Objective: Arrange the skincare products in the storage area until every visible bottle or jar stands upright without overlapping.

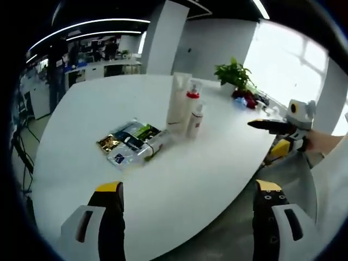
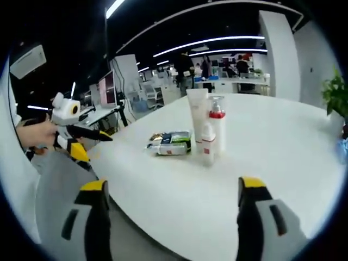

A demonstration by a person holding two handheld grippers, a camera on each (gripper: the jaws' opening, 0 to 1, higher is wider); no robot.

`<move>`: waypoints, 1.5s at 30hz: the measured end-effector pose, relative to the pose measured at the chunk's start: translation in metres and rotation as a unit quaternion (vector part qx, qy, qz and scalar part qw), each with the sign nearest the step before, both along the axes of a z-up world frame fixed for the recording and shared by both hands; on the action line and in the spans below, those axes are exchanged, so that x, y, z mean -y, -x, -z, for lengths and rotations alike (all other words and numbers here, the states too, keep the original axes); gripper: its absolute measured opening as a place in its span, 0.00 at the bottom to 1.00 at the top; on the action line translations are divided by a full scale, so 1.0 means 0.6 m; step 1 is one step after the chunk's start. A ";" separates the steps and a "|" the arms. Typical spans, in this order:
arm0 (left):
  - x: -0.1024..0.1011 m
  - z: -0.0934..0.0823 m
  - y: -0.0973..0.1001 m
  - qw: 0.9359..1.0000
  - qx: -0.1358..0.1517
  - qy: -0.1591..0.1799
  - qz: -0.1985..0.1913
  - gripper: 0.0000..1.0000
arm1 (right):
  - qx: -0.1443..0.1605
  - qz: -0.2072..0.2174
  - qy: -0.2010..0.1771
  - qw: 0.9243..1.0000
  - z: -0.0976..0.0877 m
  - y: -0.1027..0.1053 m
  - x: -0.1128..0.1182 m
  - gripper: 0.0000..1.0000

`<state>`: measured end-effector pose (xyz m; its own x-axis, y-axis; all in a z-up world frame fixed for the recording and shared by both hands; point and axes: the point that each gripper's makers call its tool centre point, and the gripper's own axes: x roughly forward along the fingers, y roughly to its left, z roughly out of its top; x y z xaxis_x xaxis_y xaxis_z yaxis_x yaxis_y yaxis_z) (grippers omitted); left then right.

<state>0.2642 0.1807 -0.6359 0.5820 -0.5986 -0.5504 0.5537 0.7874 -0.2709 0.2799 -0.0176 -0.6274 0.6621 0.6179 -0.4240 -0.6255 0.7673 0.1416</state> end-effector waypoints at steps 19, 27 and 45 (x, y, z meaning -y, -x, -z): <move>-0.019 0.005 0.001 1.000 0.003 0.007 -0.013 0.97 | 0.019 -0.068 0.075 0.995 0.012 -0.018 -0.034 0.91; -0.020 0.012 0.001 1.000 0.003 0.015 -0.016 0.97 | 0.043 -0.134 0.127 0.982 0.011 -0.045 -0.077 0.84; -0.020 0.010 -0.002 0.999 0.009 0.029 -0.020 0.96 | 0.068 -0.291 0.260 0.918 0.045 -0.129 -0.182 0.59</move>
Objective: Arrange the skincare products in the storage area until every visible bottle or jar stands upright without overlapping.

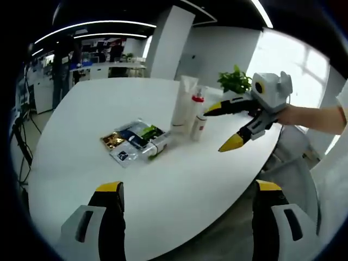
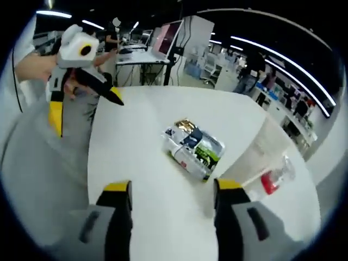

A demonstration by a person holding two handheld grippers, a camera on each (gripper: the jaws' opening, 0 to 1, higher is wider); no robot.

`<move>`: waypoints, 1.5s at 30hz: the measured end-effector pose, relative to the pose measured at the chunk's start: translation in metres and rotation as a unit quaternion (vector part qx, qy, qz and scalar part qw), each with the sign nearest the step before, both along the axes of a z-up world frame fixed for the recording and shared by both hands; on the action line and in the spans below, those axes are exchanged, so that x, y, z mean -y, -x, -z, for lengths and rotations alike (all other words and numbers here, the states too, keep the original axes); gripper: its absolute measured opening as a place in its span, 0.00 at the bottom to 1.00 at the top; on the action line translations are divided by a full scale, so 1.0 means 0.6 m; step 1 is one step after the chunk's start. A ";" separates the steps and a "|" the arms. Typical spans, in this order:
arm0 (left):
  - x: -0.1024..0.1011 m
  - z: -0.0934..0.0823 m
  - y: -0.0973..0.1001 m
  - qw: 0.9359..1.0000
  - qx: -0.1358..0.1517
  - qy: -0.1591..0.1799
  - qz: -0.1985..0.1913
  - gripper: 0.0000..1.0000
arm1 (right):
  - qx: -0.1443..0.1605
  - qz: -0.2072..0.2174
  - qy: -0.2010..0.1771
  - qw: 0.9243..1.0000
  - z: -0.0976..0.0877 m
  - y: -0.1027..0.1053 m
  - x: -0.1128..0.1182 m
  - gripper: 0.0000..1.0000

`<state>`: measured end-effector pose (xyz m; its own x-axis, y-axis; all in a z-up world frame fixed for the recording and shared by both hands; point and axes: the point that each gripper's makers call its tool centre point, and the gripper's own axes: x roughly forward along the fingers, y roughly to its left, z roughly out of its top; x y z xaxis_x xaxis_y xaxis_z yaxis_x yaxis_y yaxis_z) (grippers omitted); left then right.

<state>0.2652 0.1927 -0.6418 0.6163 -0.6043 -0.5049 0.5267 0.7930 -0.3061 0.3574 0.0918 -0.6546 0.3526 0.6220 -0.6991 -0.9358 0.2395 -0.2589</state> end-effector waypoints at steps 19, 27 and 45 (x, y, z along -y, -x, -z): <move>-0.003 0.014 -0.007 1.000 -0.018 0.015 -0.001 0.95 | -0.001 -0.061 0.109 0.992 0.069 -0.068 -0.071 0.39; -0.005 0.024 -0.009 1.000 -0.026 0.017 0.000 0.94 | -0.007 -0.074 0.136 0.988 0.103 -0.096 -0.089 0.31; -0.007 0.033 -0.010 0.999 -0.038 0.022 0.001 0.93 | -0.022 -0.108 0.191 0.975 0.158 -0.118 -0.103 0.26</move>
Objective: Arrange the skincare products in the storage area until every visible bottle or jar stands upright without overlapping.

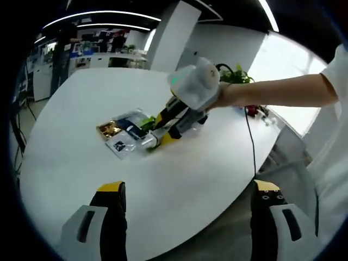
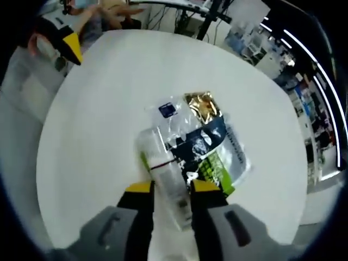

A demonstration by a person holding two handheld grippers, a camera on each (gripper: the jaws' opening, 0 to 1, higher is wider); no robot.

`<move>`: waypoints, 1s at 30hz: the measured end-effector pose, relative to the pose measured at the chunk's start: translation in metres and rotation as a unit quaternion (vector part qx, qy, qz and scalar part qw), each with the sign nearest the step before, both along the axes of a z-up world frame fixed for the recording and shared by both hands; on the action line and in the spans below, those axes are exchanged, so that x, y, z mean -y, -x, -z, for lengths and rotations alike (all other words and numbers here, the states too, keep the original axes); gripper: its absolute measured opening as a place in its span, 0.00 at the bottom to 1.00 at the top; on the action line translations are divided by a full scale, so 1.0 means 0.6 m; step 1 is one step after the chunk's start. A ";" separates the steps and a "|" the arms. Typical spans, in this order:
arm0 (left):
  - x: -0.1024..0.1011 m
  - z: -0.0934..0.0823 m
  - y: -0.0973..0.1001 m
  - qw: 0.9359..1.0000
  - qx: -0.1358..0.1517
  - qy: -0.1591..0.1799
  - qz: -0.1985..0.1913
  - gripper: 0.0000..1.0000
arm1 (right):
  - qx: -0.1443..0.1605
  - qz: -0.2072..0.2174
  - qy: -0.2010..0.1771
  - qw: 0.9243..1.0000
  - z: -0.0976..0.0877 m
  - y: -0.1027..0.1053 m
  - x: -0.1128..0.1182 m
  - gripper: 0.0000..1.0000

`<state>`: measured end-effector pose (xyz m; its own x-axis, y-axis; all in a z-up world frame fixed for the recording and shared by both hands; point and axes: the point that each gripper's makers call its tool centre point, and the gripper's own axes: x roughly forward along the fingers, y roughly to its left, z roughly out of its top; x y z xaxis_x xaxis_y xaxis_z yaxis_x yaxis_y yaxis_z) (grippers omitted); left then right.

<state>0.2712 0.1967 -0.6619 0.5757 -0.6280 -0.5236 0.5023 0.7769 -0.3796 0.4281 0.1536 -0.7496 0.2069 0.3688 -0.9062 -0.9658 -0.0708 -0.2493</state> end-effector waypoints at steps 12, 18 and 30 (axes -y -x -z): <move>0.003 -0.006 0.000 1.000 0.002 0.004 0.001 0.93 | -0.022 0.014 -0.012 1.000 -0.005 0.019 0.007 0.20; 0.006 -0.014 0.001 1.000 0.006 0.014 -0.002 0.92 | -0.041 0.035 -0.056 0.997 -0.029 0.050 0.001 0.19; 0.019 -0.032 0.010 1.000 0.010 0.027 0.004 0.92 | -0.120 0.122 -0.171 0.970 -0.068 0.128 0.002 0.19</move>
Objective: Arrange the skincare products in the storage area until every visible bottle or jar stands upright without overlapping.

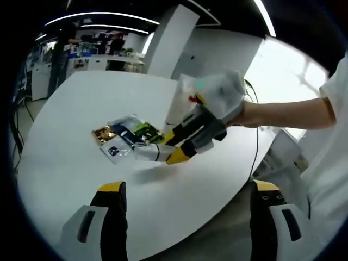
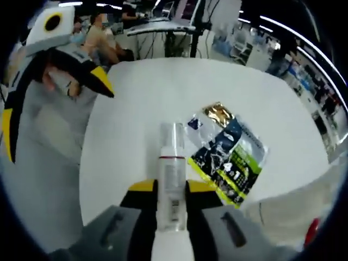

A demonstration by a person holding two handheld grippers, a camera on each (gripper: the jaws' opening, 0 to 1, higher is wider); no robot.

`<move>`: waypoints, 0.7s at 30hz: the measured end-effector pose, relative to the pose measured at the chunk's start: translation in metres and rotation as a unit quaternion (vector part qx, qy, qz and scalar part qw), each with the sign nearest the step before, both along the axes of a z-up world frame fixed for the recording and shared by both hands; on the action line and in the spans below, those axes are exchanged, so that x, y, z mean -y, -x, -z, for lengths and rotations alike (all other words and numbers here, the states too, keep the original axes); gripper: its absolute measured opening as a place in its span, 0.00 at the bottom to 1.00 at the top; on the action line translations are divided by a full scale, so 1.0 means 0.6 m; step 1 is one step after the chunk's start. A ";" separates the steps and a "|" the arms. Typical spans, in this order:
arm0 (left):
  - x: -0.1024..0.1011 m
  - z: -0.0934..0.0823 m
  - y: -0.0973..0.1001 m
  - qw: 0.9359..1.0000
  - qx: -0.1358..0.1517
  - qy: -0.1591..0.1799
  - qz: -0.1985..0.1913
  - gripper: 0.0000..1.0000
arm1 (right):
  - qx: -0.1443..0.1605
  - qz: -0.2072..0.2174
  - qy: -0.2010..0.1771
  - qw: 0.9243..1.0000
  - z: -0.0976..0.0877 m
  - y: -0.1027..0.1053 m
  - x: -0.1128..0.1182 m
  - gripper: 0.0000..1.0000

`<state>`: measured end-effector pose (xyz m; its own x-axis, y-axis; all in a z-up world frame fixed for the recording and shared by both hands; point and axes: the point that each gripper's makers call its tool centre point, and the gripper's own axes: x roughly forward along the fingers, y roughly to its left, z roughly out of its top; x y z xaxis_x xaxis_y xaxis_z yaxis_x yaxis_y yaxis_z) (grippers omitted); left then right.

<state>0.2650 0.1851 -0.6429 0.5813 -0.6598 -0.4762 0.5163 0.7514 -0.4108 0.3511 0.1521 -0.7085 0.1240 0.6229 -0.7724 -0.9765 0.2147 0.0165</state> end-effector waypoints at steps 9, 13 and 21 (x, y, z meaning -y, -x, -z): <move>0.016 -0.027 0.004 0.999 0.001 0.036 0.000 0.92 | -0.076 0.089 -0.109 0.987 -0.040 0.051 0.027 0.19; 0.027 -0.035 0.005 0.999 0.000 0.047 0.005 0.92 | -0.090 0.107 -0.132 0.981 -0.048 0.064 0.036 0.19; 0.044 -0.061 0.003 0.997 0.000 0.079 0.005 0.91 | -0.130 0.140 -0.225 0.955 -0.097 0.094 0.044 0.19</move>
